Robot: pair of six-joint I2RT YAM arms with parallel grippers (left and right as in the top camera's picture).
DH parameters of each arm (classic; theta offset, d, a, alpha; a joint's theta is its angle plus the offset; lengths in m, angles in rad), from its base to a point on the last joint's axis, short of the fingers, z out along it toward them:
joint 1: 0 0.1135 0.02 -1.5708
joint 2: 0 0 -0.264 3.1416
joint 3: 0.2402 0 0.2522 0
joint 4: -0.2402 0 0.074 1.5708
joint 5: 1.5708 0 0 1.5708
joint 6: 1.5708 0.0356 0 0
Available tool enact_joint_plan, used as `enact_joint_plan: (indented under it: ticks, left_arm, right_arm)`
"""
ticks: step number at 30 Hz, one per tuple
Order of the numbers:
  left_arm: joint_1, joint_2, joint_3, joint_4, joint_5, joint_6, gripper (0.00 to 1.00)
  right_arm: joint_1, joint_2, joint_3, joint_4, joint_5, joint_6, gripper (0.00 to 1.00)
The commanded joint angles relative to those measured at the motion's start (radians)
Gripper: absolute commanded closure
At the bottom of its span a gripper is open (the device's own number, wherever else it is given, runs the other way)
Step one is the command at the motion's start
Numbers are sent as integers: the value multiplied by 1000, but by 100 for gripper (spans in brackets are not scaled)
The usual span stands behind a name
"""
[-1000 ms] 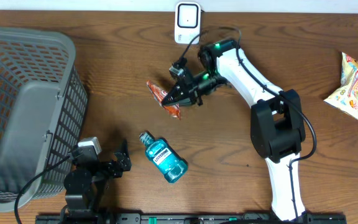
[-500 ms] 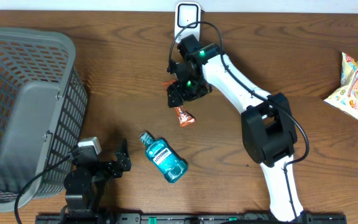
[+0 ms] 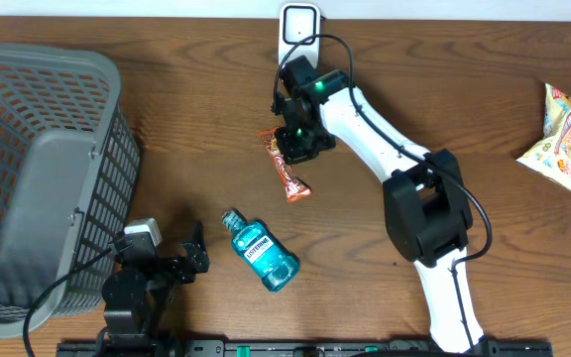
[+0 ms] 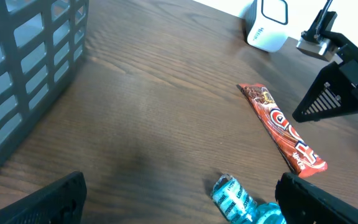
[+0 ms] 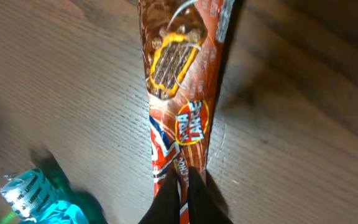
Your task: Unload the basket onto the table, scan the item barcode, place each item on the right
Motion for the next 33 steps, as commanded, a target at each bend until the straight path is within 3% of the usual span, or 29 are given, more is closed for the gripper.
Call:
enact_joint_plan:
  ticks: [1,8,13,16,25,33]
  left_arm:
    - [-2,1,-14,-16,12,13,2]
    - [-2,1,-14,-16,12,13,2]
    - [-2,1,-14,-16,12,13,2]
    - [-2,1,-14,-16,12,13,2]
    - [-2,1,-14,-16,12,13,2]
    - [-2,1,-14,-16,12,13,2]
  right_arm:
    - [26,-15,25,-10,8,32,99]
    - [58,-15,25,-32,18,2,99]
    - [68,-15,16,-17,187,12,99]
    - [77,-12,-31,31,282,17,99]
    - [101,-10,-235,134,243,17,99]
    - [89,-71,40,-12,362,1,99]
